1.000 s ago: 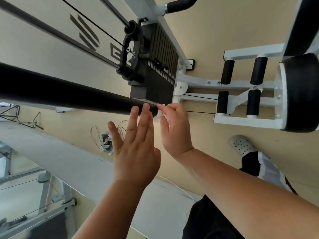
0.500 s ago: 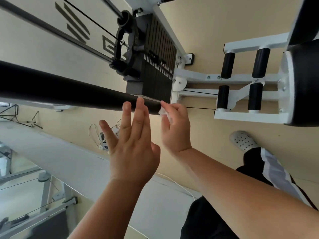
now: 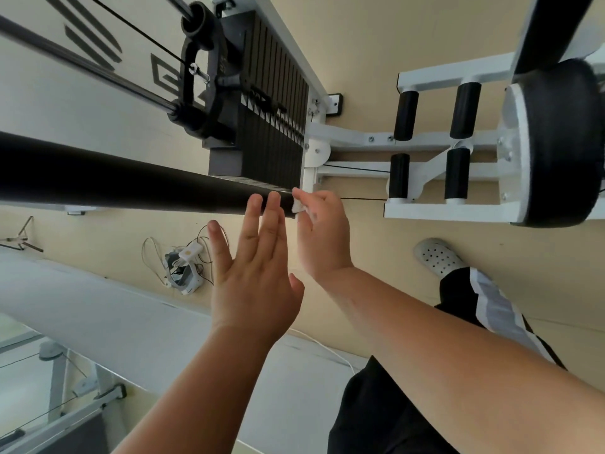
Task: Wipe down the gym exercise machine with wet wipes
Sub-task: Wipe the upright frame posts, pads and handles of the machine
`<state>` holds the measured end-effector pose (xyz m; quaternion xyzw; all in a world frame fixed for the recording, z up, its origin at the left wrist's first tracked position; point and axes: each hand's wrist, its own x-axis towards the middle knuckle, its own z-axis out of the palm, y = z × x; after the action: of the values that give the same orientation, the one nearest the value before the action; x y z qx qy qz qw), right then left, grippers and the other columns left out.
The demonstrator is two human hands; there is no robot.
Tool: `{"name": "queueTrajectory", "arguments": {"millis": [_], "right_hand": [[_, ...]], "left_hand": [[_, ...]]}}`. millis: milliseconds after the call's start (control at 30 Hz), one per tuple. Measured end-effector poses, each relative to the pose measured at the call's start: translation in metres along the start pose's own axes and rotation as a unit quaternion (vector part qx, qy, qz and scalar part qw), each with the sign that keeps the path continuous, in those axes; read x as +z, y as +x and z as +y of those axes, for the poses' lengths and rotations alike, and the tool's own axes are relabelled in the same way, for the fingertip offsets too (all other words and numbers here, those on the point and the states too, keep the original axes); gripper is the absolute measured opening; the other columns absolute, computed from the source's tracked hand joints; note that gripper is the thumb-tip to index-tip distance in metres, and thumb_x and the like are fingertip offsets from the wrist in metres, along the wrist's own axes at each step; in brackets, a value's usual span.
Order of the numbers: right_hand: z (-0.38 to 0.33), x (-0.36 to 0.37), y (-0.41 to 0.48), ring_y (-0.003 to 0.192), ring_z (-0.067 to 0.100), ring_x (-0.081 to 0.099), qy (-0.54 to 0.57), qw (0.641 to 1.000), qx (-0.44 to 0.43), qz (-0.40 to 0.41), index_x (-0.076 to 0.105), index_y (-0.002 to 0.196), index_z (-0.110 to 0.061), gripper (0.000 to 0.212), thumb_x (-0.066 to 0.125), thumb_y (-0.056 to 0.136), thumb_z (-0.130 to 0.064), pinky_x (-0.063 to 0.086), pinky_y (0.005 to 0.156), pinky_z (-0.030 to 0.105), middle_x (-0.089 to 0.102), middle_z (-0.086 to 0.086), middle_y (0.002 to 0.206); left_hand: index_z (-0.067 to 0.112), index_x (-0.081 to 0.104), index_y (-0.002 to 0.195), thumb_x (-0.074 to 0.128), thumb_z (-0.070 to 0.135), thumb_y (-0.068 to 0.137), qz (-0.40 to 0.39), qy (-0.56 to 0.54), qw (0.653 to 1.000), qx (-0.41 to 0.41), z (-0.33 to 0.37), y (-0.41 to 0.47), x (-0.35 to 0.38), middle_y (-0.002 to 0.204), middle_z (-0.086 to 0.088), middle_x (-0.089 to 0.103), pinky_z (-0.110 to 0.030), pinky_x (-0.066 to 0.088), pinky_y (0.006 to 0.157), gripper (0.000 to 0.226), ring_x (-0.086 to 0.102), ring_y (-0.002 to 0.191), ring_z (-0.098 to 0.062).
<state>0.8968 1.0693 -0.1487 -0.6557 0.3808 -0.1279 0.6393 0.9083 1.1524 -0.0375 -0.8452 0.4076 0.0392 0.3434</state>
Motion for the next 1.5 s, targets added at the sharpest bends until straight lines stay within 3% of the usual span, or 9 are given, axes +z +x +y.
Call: {"name": "queueTrajectory", "arguments": {"millis": [100, 233, 300, 400, 800, 1067, 1233, 1333, 1500], "right_hand": [[0.026, 0.000, 0.011, 0.096, 0.003, 0.048, -0.030, 0.999, 0.023, 0.000, 0.068, 0.132, -0.012, 0.036, 0.053, 0.102, -0.002, 0.032, 0.087, 0.001, 0.054, 0.000, 0.111], [0.054, 0.006, 0.037, 0.098, 0.019, 0.061, -0.032, 0.980, 0.171, -0.094, 0.074, 0.125, -0.021, 0.032, 0.054, 0.103, -0.011, 0.041, 0.071, 0.014, 0.070, 0.006, 0.112], [0.053, 0.012, 0.040, 0.107, 0.027, 0.065, 0.049, 0.968, 0.233, -0.077, 0.075, 0.123, -0.022, 0.034, 0.055, 0.100, -0.007, 0.054, 0.086, 0.025, 0.072, 0.007, 0.116], [0.036, 0.007, 0.030, 0.118, 0.027, 0.062, 0.110, 0.963, 0.242, -0.031, 0.075, 0.124, -0.021, 0.037, 0.054, 0.098, -0.004, 0.052, 0.107, 0.042, 0.071, 0.006, 0.123], [-0.107, -0.029, -0.005, 0.095, -0.004, 0.055, 0.044, 0.991, -0.049, -0.114, 0.075, 0.121, -0.016, 0.026, 0.060, 0.101, -0.009, 0.038, 0.082, 0.002, 0.060, -0.001, 0.106], [-0.210, -0.054, -0.024, 0.112, -0.007, 0.056, 0.067, 0.964, -0.152, -0.209, 0.061, 0.138, -0.019, 0.040, 0.063, 0.099, -0.011, 0.043, 0.099, 0.008, 0.062, -0.008, 0.121], [-0.275, -0.062, -0.024, 0.101, -0.005, 0.062, 0.077, 0.929, -0.282, -0.225, 0.069, 0.102, -0.016, 0.014, 0.070, 0.093, -0.005, 0.047, 0.091, 0.012, 0.065, -0.011, 0.104], [-0.305, -0.058, -0.020, 0.099, -0.001, 0.060, 0.062, 0.895, -0.397, -0.194, 0.074, 0.107, -0.010, 0.018, 0.071, 0.091, -0.002, 0.044, 0.094, 0.011, 0.064, -0.003, 0.105], [-0.315, -0.051, -0.015, 0.100, 0.001, 0.063, 0.049, 0.875, -0.441, -0.194, 0.075, 0.104, -0.006, 0.018, 0.069, 0.090, 0.003, 0.045, 0.097, 0.013, 0.065, 0.006, 0.105]], "left_hand": [[0.006, 0.014, 0.160, 0.057, 0.044, 0.084, 0.003, -0.008, 1.000, 0.002, -0.003, 0.001, 0.004, 0.170, -0.006, -0.009, -0.068, -0.012, 0.118, 0.095, -0.024, 0.153, -0.025], [0.007, 0.021, 0.160, 0.059, 0.042, 0.084, 0.010, -0.012, 1.000, 0.015, -0.008, -0.001, 0.004, 0.170, -0.004, -0.008, -0.069, -0.009, 0.118, 0.092, -0.020, 0.154, -0.023], [0.007, 0.023, 0.159, 0.060, 0.041, 0.083, 0.013, -0.015, 1.000, 0.015, -0.009, 0.000, 0.003, 0.170, -0.004, -0.005, -0.069, -0.009, 0.117, 0.091, -0.017, 0.155, -0.022], [0.006, 0.024, 0.159, 0.060, 0.038, 0.083, 0.025, -0.027, 0.999, 0.014, -0.010, -0.003, -0.001, 0.170, -0.003, 0.001, -0.069, -0.009, 0.118, 0.090, -0.011, 0.156, -0.020], [0.005, 0.035, 0.155, 0.061, 0.010, 0.076, 0.178, -0.057, 0.972, -0.145, -0.065, -0.047, -0.075, 0.169, -0.006, 0.016, -0.070, -0.002, 0.117, 0.083, 0.004, 0.157, -0.025], [0.007, 0.032, 0.157, 0.067, 0.012, 0.078, 0.237, -0.091, 0.928, -0.272, -0.111, -0.082, -0.128, 0.169, -0.004, 0.013, -0.067, -0.001, 0.118, 0.087, 0.008, 0.156, -0.031], [0.013, 0.017, 0.161, 0.069, 0.016, 0.075, 0.209, -0.147, 0.905, -0.339, -0.125, -0.085, -0.154, 0.170, -0.001, -0.003, -0.066, -0.001, 0.121, 0.101, -0.003, 0.157, -0.024], [0.015, 0.012, 0.162, 0.068, 0.021, 0.078, 0.203, -0.184, 0.891, -0.363, -0.128, -0.082, -0.168, 0.170, 0.000, -0.006, -0.064, -0.001, 0.122, 0.101, -0.009, 0.157, -0.021], [0.018, 0.009, 0.162, 0.063, 0.022, 0.079, 0.222, -0.249, 0.858, -0.390, -0.130, -0.082, -0.176, 0.170, 0.004, -0.008, -0.060, -0.002, 0.123, 0.100, -0.010, 0.156, -0.017]]}}
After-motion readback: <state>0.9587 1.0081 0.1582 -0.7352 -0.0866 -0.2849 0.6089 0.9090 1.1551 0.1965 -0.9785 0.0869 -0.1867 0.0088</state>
